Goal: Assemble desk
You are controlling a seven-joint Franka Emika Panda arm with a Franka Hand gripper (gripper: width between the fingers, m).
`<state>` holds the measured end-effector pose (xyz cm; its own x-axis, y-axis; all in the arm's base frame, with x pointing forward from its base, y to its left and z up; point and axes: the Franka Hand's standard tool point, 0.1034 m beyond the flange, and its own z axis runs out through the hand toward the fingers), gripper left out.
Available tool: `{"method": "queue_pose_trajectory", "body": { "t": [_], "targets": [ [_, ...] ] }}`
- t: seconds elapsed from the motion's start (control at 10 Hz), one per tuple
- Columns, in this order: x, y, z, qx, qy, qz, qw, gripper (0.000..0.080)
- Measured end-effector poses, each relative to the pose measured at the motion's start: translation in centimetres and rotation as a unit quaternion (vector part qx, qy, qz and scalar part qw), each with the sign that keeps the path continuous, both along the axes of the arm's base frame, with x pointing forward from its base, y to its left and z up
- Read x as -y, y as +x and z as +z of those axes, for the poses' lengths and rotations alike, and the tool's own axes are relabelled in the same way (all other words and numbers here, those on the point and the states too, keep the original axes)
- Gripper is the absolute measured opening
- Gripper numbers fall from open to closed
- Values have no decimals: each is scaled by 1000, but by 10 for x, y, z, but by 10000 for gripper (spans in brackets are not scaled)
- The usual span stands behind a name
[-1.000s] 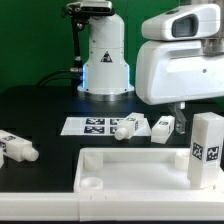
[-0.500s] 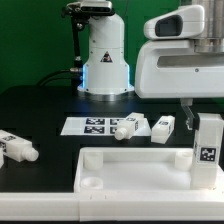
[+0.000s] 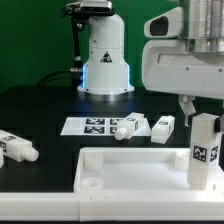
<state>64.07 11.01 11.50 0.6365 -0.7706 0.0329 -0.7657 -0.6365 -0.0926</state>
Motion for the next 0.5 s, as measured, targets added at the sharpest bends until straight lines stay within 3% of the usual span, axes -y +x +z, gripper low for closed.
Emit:
{"method": "queue_pose_trajectory", "body": {
  "t": [0.2, 0.4, 0.5],
  "targets": [
    [0, -1, 0, -6, 13, -89, 996, 287],
    [-5, -2, 0, -17, 56, -303, 951, 287],
    [-6, -3, 0, -15, 60, -322, 945, 287]
  ]
}}
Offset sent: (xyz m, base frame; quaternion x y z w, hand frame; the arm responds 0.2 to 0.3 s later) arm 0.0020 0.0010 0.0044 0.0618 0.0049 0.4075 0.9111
